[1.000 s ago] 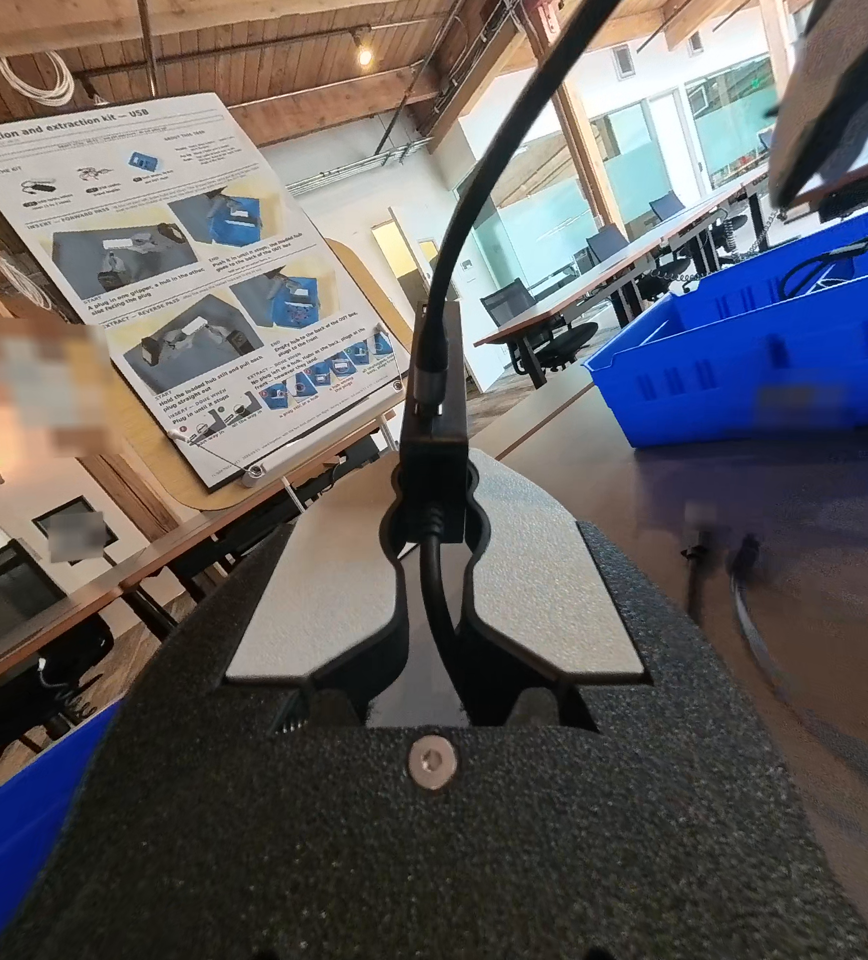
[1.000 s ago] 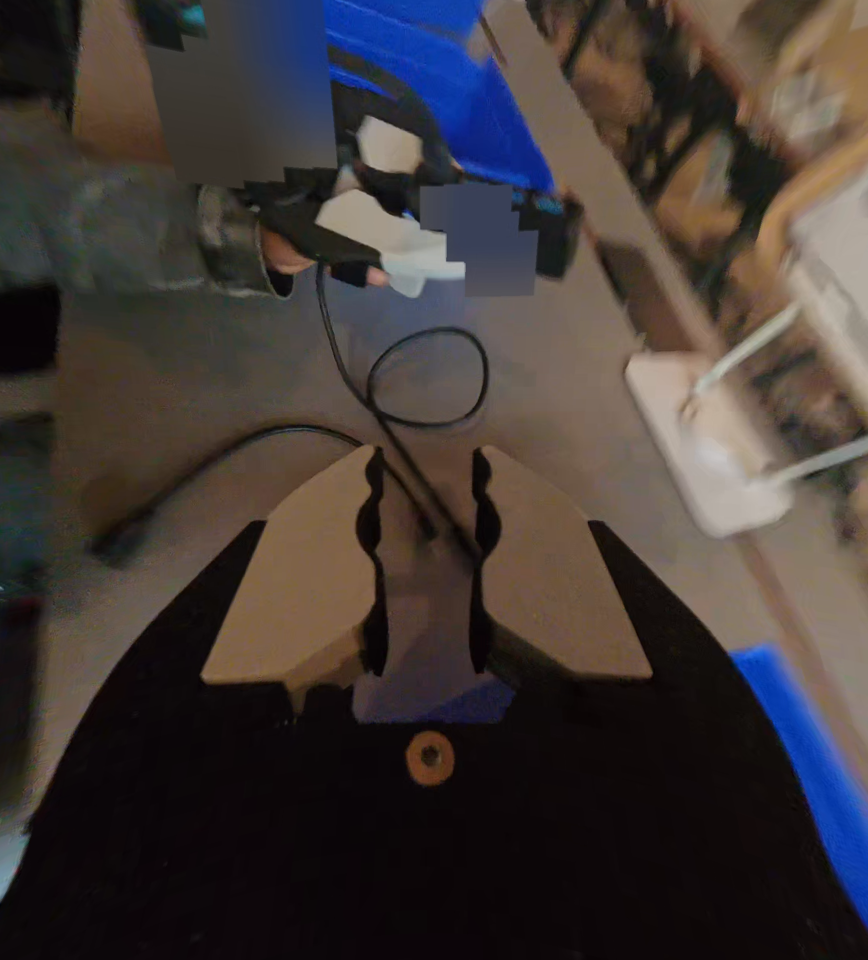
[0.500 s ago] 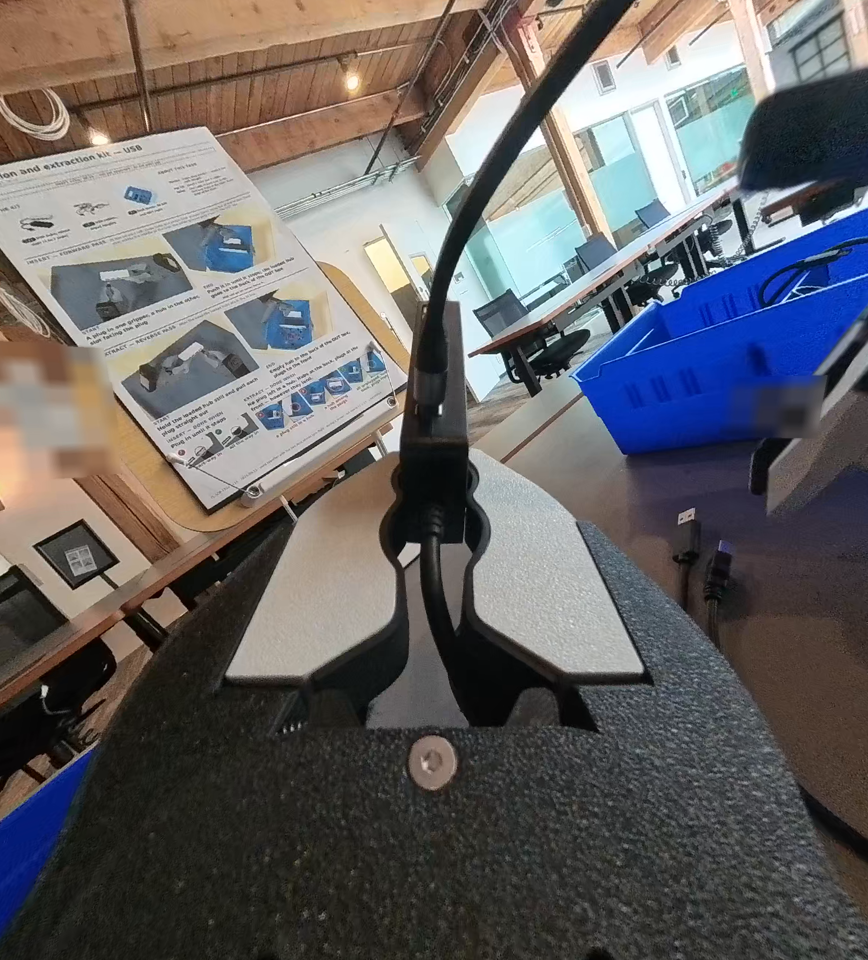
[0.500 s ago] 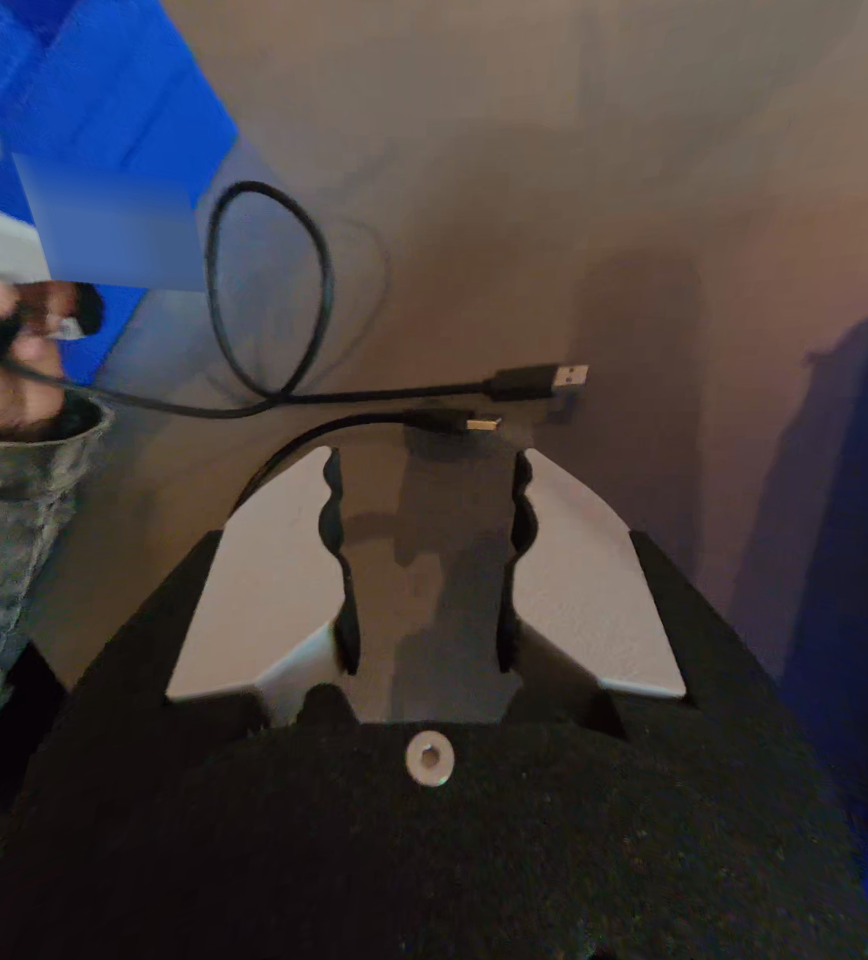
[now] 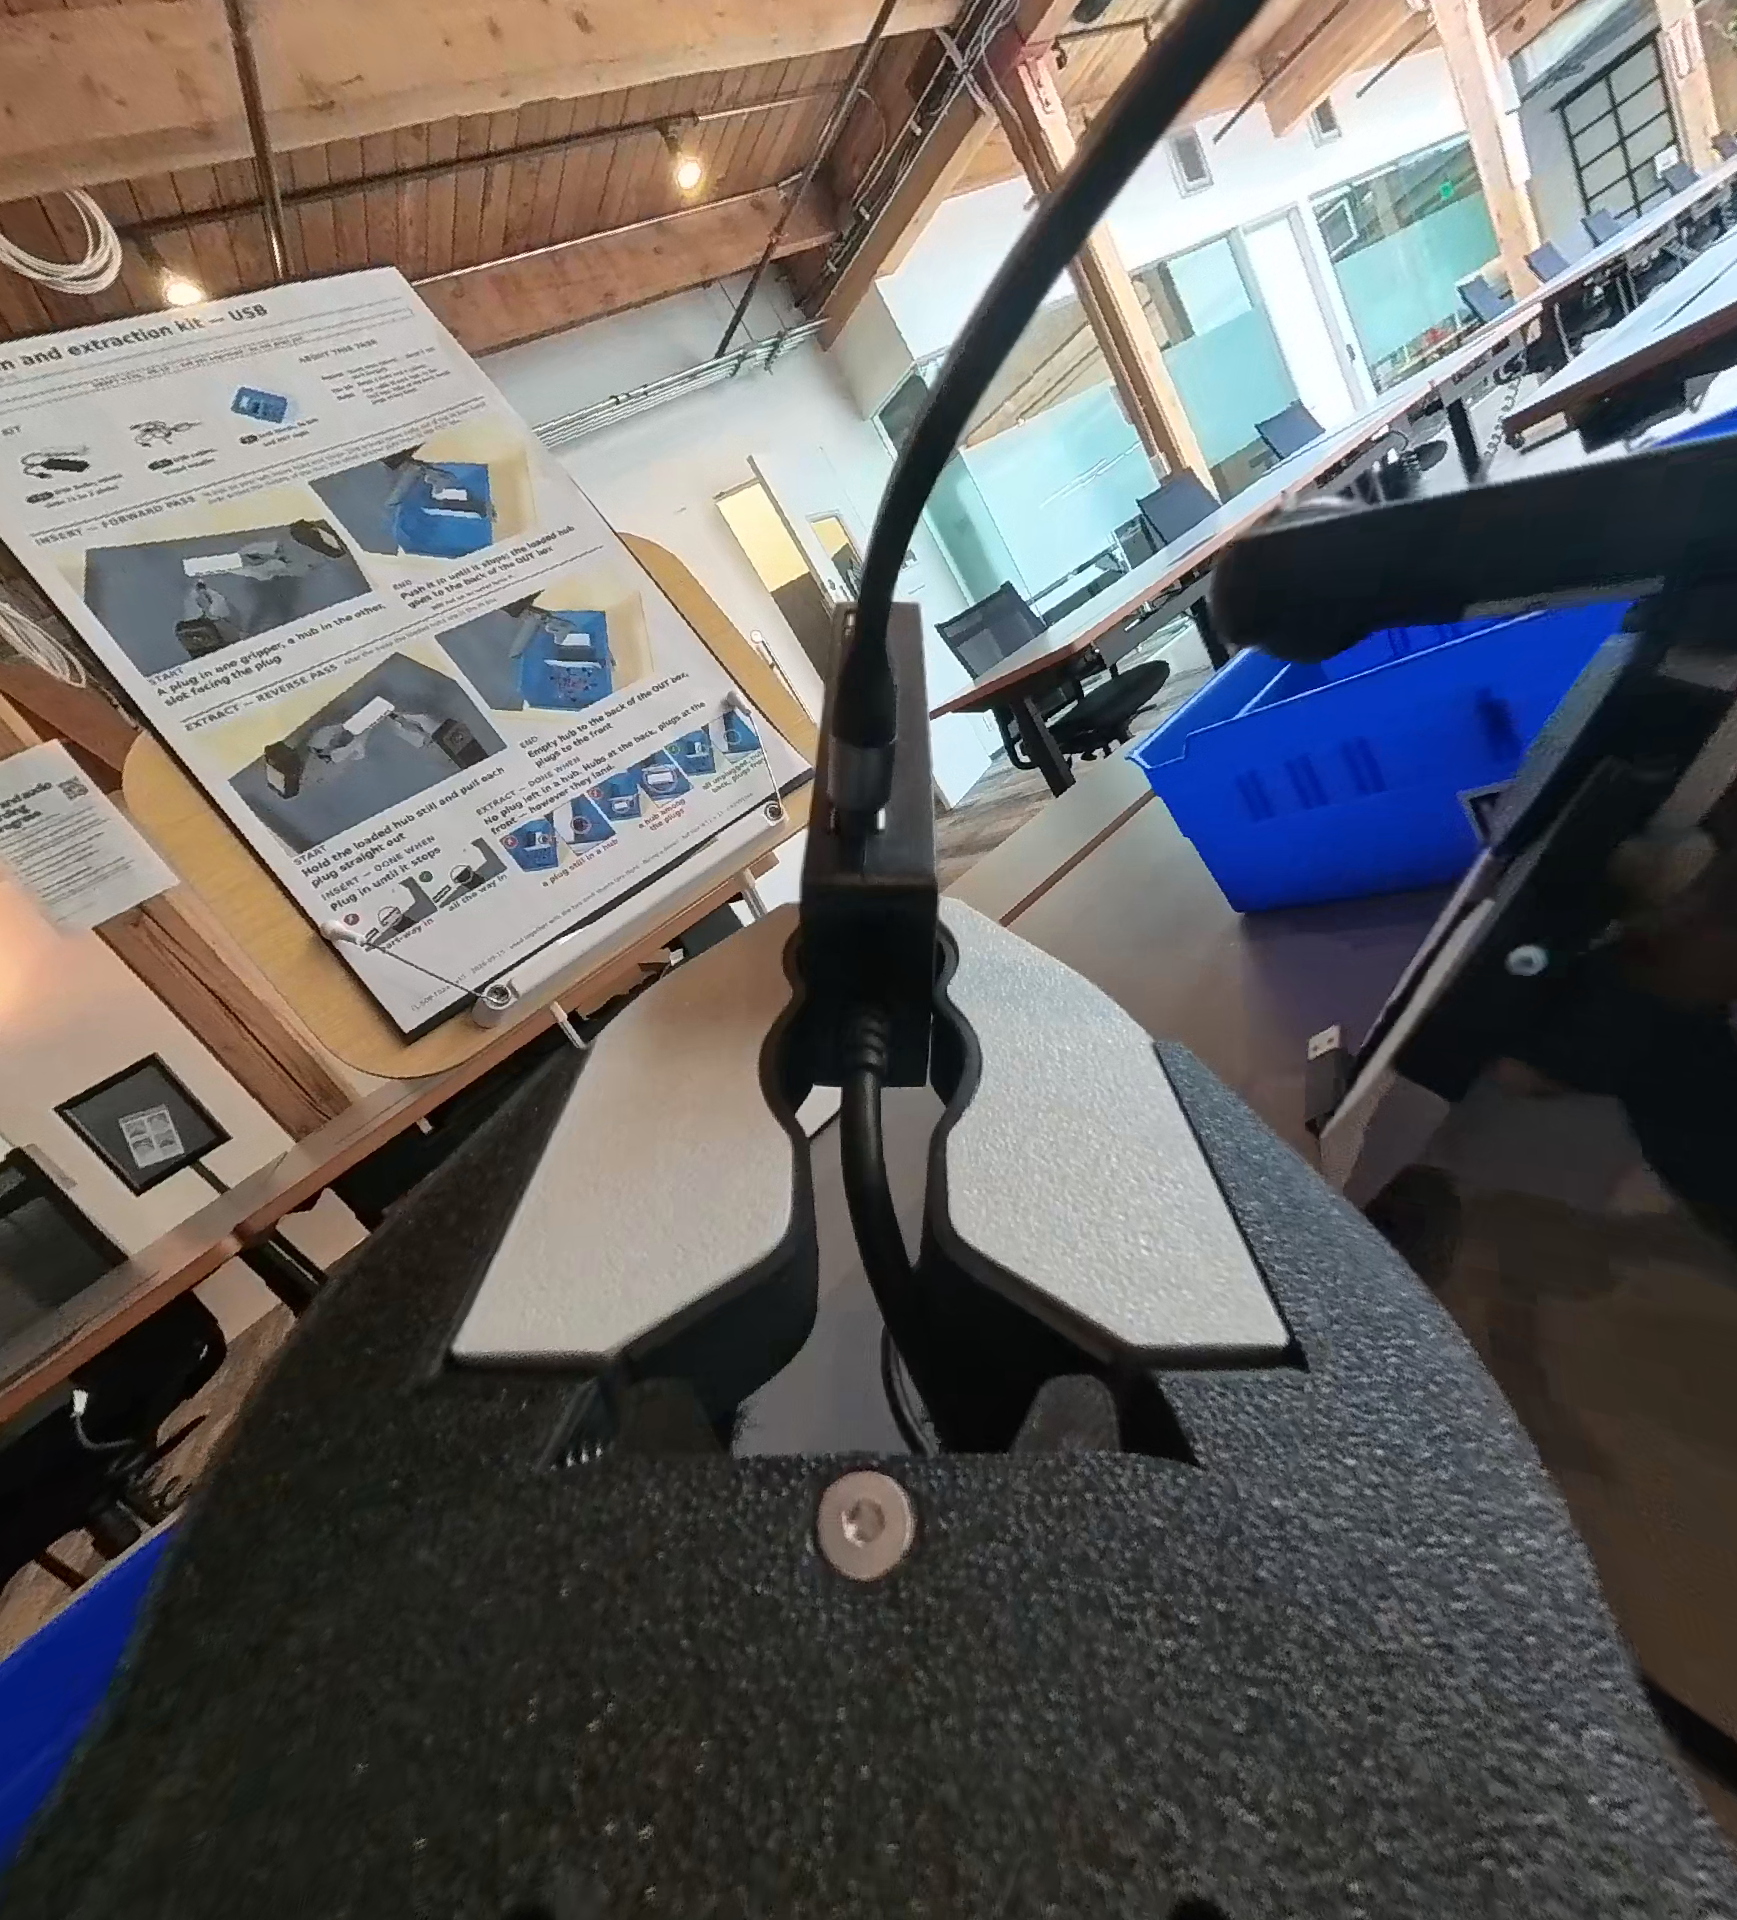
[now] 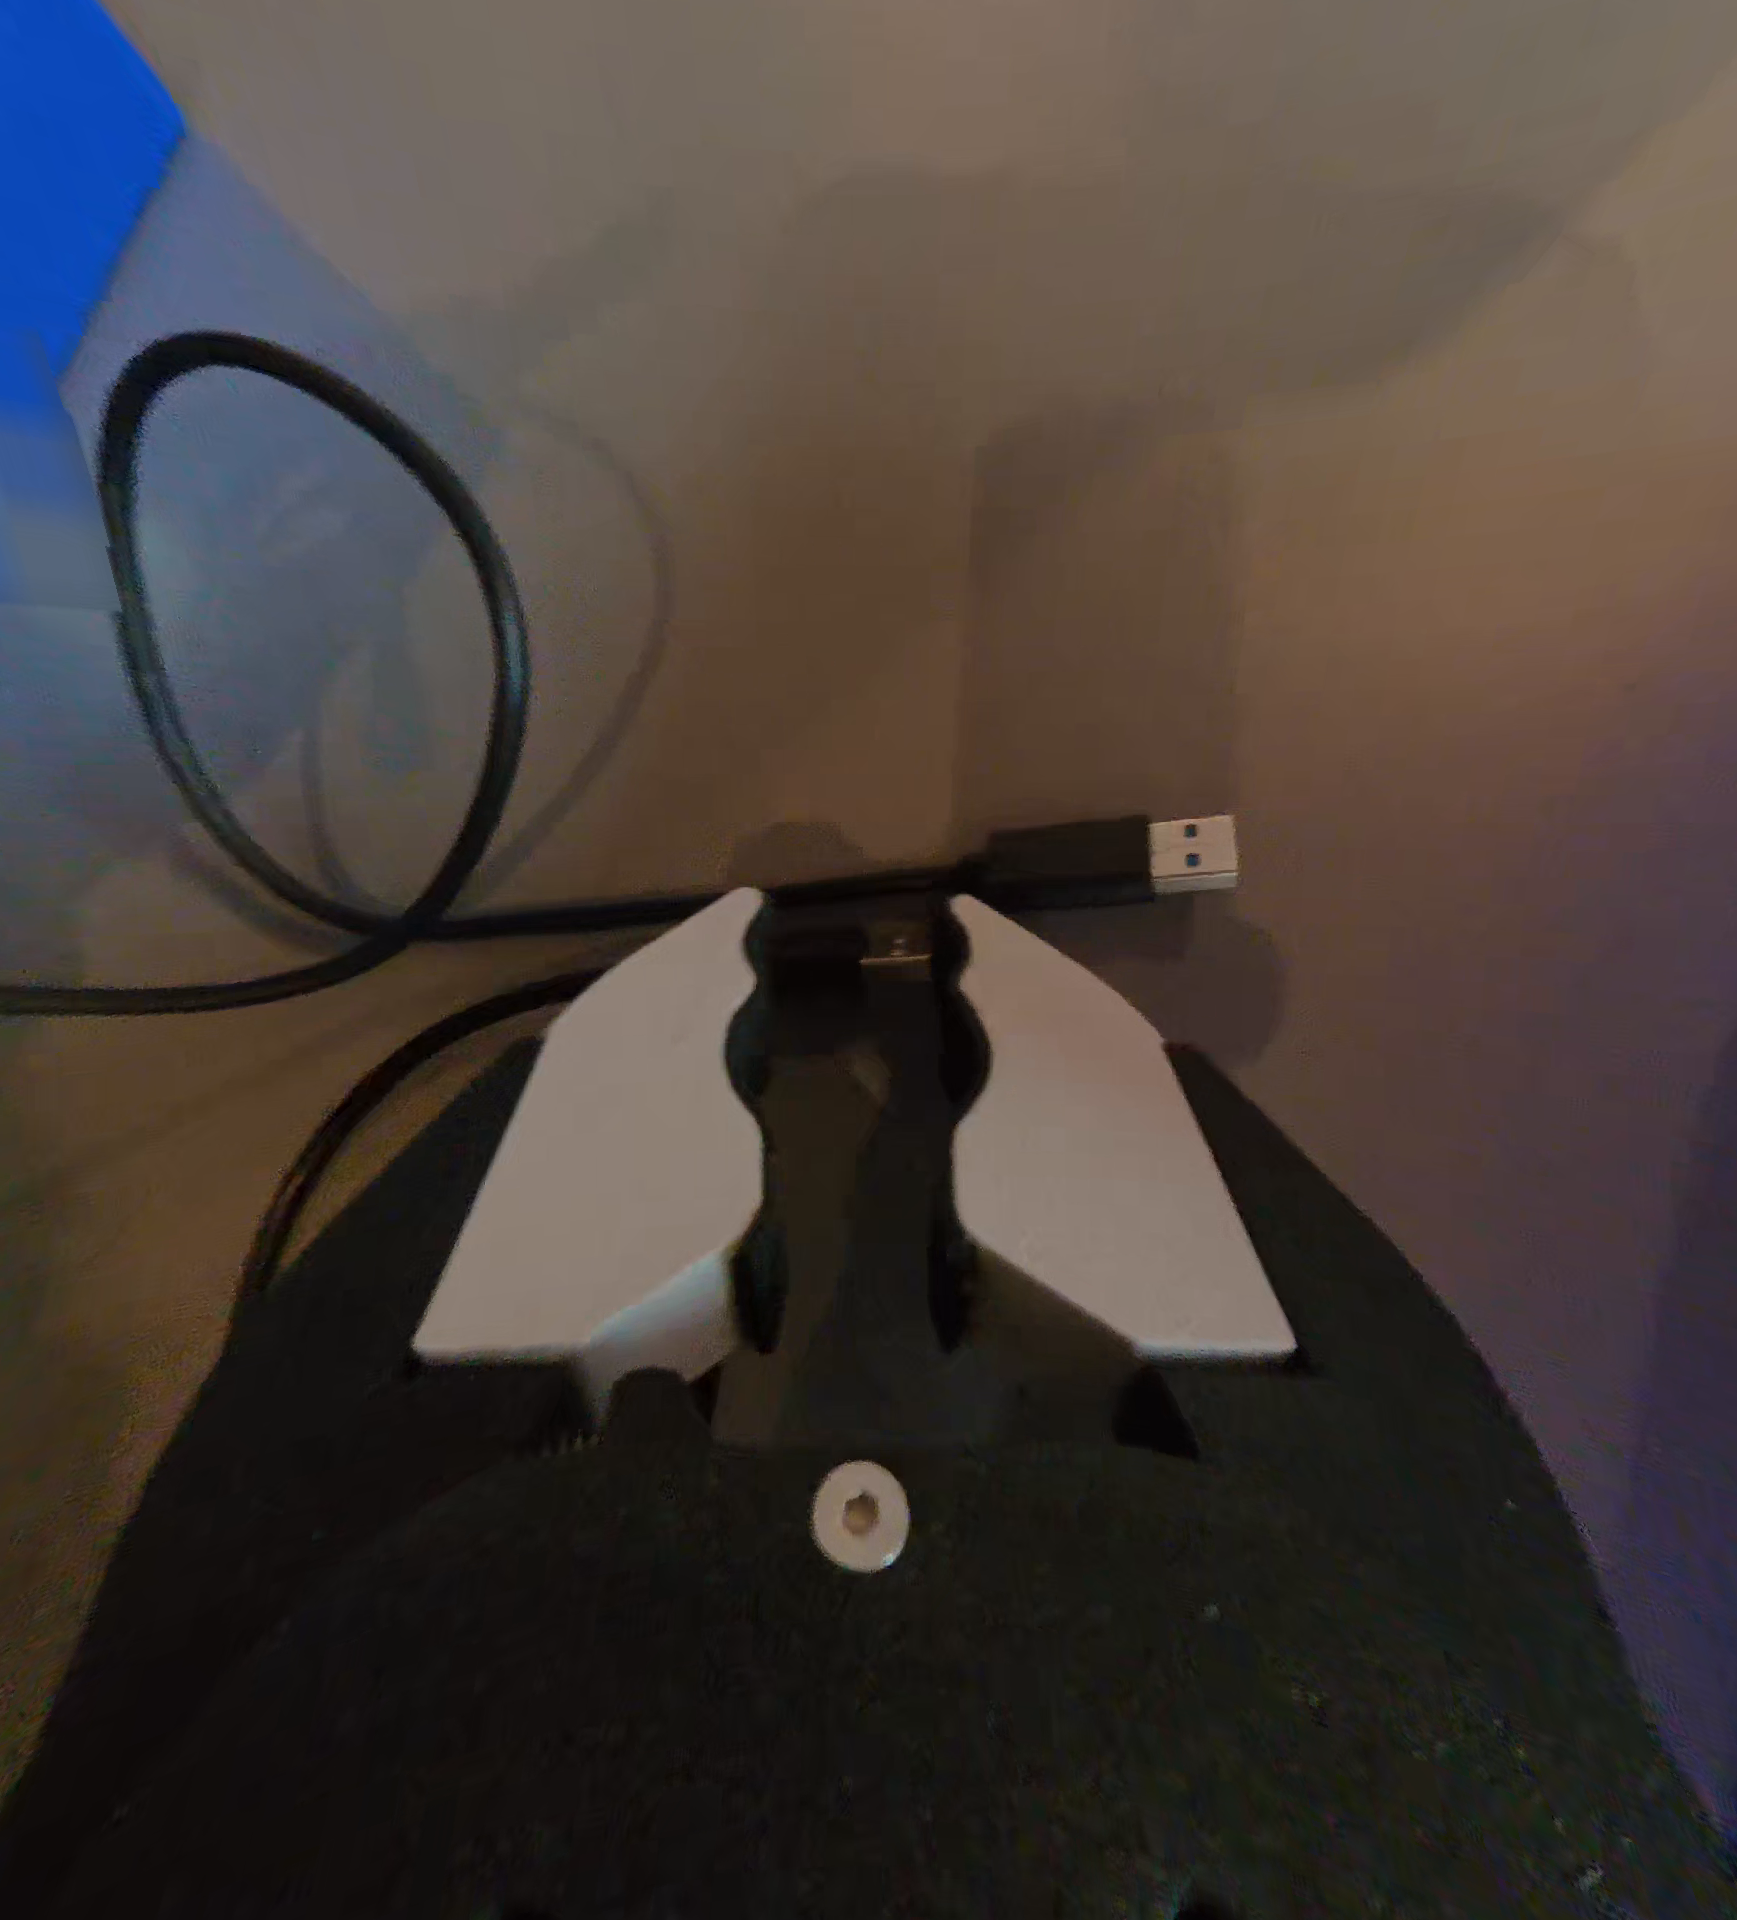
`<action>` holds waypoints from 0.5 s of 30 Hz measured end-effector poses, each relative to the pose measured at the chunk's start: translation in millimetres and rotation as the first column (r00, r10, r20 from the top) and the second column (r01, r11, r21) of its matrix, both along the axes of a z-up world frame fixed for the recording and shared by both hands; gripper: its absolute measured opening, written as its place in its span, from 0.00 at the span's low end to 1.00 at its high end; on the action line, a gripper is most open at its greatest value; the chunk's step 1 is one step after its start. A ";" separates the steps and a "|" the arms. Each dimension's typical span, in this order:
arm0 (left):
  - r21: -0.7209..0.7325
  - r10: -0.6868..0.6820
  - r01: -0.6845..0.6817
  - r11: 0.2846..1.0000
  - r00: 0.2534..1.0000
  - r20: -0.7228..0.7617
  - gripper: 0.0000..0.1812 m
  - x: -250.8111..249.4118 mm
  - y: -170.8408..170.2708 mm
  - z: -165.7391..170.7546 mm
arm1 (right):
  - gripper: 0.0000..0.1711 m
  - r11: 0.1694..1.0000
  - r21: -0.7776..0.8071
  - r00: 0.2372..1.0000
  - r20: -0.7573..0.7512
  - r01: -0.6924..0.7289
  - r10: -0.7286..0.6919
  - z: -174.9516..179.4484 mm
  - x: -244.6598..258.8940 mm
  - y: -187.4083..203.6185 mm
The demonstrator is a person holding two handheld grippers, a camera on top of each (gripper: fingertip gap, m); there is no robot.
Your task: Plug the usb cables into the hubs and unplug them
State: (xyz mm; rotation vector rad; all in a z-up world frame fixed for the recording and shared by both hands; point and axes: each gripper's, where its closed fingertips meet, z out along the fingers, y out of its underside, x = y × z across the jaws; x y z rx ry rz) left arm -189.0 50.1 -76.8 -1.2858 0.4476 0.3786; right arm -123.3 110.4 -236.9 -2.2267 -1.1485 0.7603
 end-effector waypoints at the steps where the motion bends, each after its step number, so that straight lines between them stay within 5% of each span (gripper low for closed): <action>1: 0.000 -0.002 0.002 1.000 1.000 0.000 0.10 0.8 0.3 0.3 | 0.09 1.000 0.030 1.000 0.030 -0.002 0.001 -2.3 -0.6 4.7; 3: -0.002 -0.002 0.002 1.000 1.000 -0.012 0.10 2.2 0.6 -0.4 | 0.00 0.993 0.102 0.994 0.095 -0.065 0.055 -5.3 -3.3 5.7; 10: 0.008 0.014 -0.014 1.000 1.000 0.015 0.10 -5.7 -1.1 2.9 | 0.00 0.882 0.302 0.917 0.288 -0.361 0.277 13.7 5.6 15.9; 13: 0.003 0.023 -0.023 1.000 1.000 0.020 0.10 -8.5 -0.6 1.6 | 0.17 0.898 0.134 0.907 0.107 -0.419 0.407 40.5 3.4 -11.0; 15: 0.004 0.025 -0.025 1.000 0.999 0.022 0.10 -9.7 -0.7 2.0 | 0.23 0.793 0.131 0.803 0.076 -0.595 0.591 45.9 6.1 -38.6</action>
